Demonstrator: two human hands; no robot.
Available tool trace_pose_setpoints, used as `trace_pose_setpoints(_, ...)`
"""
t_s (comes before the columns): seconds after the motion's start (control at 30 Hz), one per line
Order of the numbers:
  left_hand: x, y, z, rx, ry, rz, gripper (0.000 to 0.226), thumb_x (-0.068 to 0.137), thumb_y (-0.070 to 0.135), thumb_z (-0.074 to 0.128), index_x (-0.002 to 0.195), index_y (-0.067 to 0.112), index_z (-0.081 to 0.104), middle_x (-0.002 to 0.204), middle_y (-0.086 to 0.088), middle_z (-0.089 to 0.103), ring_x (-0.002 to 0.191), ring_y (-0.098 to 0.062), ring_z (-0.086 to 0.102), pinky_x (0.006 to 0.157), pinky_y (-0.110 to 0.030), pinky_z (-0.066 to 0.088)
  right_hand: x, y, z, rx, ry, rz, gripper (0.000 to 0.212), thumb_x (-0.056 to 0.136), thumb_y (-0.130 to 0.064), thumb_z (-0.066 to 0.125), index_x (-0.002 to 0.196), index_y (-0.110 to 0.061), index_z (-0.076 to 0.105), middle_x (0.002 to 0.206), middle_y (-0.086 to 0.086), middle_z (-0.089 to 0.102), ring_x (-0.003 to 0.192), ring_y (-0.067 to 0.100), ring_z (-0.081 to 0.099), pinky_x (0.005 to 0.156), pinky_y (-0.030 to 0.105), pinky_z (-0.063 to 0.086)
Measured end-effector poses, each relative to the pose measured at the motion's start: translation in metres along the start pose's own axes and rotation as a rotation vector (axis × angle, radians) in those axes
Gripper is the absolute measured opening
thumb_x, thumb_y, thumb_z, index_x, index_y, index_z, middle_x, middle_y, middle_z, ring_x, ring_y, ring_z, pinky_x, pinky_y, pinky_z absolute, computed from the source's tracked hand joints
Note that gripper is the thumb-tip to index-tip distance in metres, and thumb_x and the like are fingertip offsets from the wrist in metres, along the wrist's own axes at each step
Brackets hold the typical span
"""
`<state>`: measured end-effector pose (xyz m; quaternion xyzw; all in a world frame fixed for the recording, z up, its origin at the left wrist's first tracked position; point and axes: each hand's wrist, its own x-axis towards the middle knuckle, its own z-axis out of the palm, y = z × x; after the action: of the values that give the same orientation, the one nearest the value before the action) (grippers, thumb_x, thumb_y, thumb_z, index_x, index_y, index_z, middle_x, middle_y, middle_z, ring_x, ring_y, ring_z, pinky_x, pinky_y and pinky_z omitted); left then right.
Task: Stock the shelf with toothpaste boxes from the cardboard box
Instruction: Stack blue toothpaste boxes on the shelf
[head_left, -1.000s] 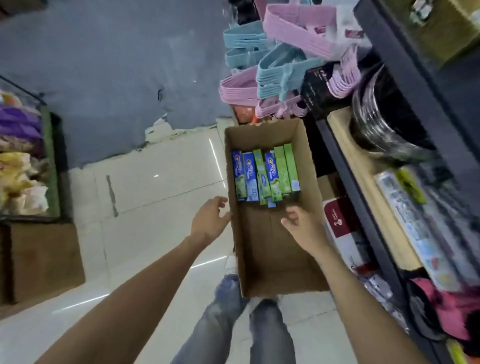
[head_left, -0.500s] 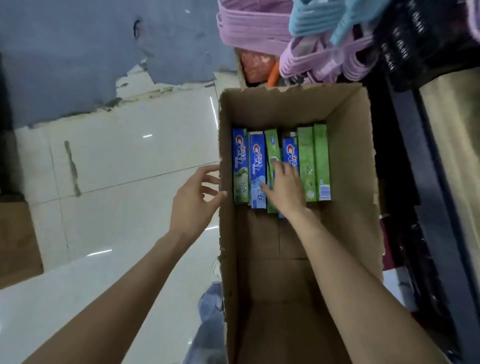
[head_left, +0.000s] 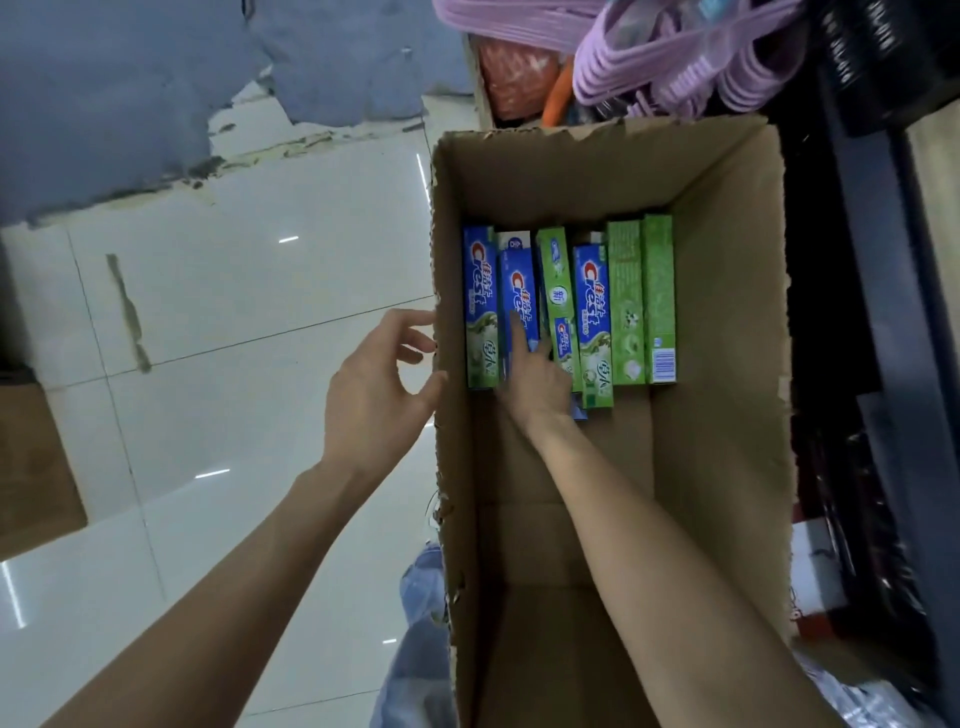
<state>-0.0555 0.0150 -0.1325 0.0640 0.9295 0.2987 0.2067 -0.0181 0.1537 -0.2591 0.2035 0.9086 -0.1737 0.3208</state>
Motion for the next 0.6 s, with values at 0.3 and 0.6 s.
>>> trace_pose_setpoints(0.3, -0.014, 0.041, 0.027, 0.07, 0.14, 0.334, 0.038, 0.081, 0.008, 0.057, 0.119, 0.01, 0.055, 0.122, -0.006, 0.054, 0.113, -0.016, 0.044, 0.096, -0.008, 0.026, -0.073, 0.061, -0.038, 1.45, -0.044, 0.275, 0.018, 0.073, -0.024, 0.055, 0.089, -0.019, 0.057, 0.081, -0.001, 0.06, 0.071, 0.016, 0.059, 0.068, 0.027, 0.048)
trace_pose_setpoints(0.6, -0.01, 0.027, 0.164, -0.058, -0.287, -0.41, 0.051, 0.082, 0.034, 0.067, 0.124, 0.017, 0.044, 0.124, -0.004, 0.056, 0.11, -0.025, 0.057, 0.086, -0.034, 0.043, -0.037, 0.095, -0.01, 0.611, 0.429, 0.286, 0.063, 0.08, -0.012, 0.068, 0.136, -0.009, 0.039, 0.132, 0.016, 0.046, 0.117, 0.035, 0.048, 0.087, 0.039, 0.042)
